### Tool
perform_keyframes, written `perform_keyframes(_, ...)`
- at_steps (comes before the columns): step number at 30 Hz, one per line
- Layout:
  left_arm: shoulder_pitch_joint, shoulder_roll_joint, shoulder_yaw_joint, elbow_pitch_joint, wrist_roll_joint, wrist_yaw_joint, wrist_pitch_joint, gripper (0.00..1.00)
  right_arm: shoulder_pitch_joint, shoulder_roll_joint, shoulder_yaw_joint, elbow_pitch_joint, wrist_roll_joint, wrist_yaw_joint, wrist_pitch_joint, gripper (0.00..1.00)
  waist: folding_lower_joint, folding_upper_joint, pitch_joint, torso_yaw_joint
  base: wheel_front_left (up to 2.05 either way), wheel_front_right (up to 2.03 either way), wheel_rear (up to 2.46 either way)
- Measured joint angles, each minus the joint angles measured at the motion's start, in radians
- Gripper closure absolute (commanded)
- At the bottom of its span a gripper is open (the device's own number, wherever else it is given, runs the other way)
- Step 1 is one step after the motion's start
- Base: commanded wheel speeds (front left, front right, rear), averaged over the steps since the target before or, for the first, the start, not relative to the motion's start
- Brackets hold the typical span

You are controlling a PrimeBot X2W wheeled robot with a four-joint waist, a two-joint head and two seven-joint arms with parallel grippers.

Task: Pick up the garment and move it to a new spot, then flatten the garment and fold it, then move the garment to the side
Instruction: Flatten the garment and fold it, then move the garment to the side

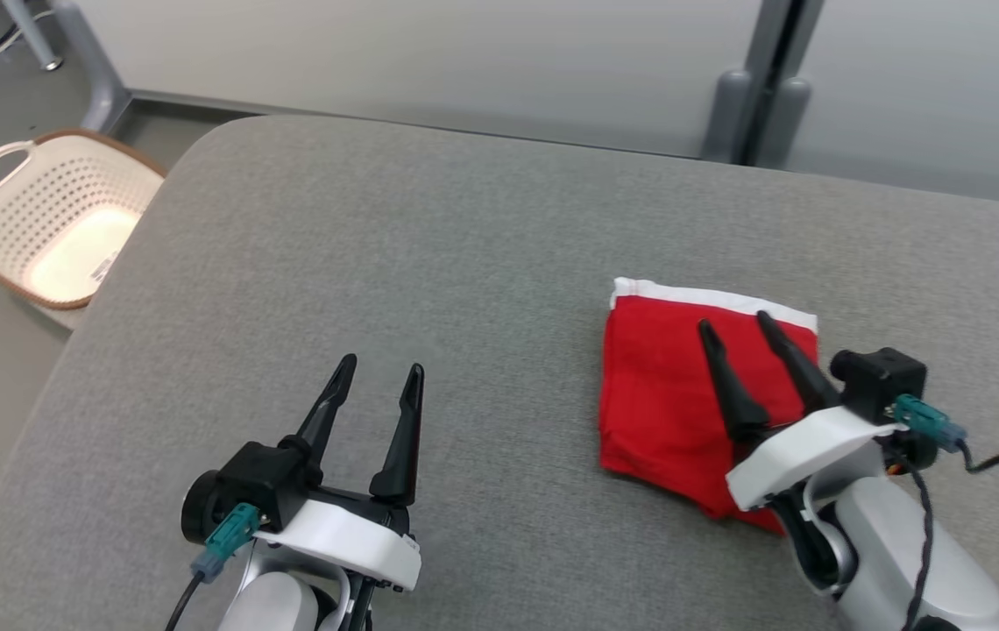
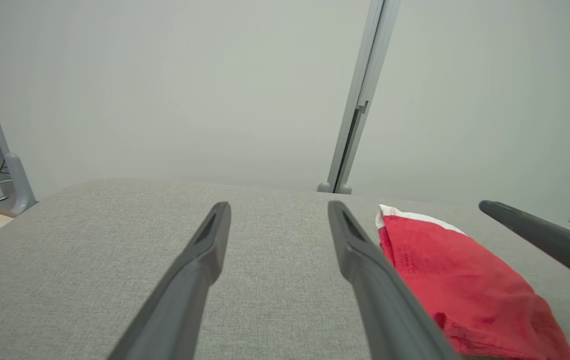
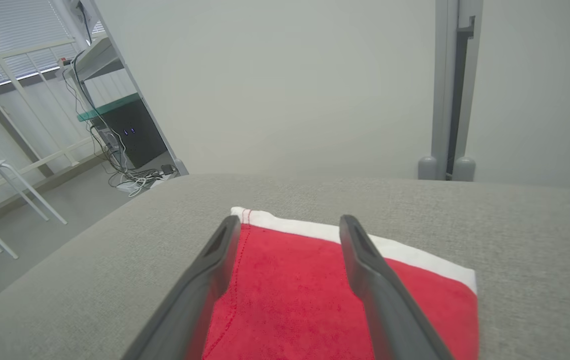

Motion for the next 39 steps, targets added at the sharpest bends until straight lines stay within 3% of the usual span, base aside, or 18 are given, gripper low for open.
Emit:
perform_keyframes(7,0.013,0.000,0.031,-0.049,0.006,-0.004,0.000,0.00,0.102,-0.041,-0.171,-0.133,-0.229,0.000,-0.012,0.00,0.0000,0.0000,-0.031,-0.073,0.00,0.00,0.00)
perform_keyframes(14,0.032,0.000,0.045,-0.062,0.038,-0.003,0.000,0.00,0.268,-0.002,-0.369,-0.304,-0.402,0.000,-0.013,0.00,0.0000,0.0000,-0.053,-0.126,0.00,0.00,0.00)
perform_keyframes(20,0.068,0.000,0.059,-0.072,0.051,0.004,0.000,0.00,0.364,0.039,-0.421,-0.380,-0.492,0.000,-0.013,0.00,0.0000,0.0000,-0.061,-0.154,0.00,0.00,0.00)
perform_keyframes(31,0.095,0.000,0.076,-0.080,0.061,0.011,0.000,0.00,0.409,0.087,-0.435,-0.404,-0.504,0.000,-0.013,0.00,0.0000,0.0000,-0.060,-0.168,0.00,0.00,0.00)
perform_keyframes(39,0.078,0.000,0.051,-0.072,0.059,0.004,0.000,0.00,0.353,0.101,-0.388,-0.365,-0.399,0.000,0.045,0.00,0.0000,0.0000,-0.023,-0.148,0.00,0.00,0.00)
